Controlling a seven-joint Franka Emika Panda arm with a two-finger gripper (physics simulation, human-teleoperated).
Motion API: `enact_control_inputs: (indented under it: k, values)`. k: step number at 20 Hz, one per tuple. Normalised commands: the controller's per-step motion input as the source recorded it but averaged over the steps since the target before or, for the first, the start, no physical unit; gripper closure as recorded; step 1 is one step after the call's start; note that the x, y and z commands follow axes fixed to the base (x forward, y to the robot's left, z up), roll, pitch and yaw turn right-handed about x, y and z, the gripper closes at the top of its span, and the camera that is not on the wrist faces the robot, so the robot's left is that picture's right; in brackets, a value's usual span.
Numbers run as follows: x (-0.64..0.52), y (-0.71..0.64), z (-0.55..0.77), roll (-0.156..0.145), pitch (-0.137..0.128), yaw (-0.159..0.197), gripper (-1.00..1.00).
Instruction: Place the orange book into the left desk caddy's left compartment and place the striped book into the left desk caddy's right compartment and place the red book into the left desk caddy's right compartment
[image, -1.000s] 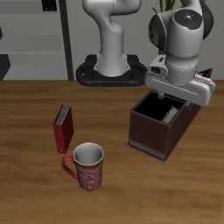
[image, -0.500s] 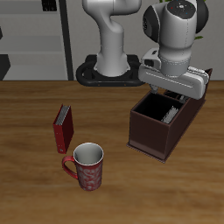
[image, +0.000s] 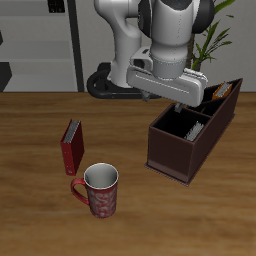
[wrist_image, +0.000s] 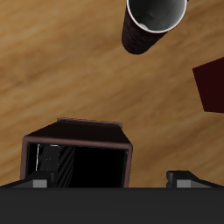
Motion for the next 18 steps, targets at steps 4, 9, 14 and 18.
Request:
enact_control_inputs:
  k: [4,9,14,18]
  values:
    - [0.02,-0.6,0.08,-0.002,-0.013,0.085,-1.0]
    - [0.03,-0.67,-0.03,-0.043,-0.027,0.137,-1.0]
    - [-0.03,-0.49,-0.14,-0.027,-0.003,0.142,-1.0]
    - [0.0,-0.44,-0.16,-0.05,0.012,0.083,-1.0]
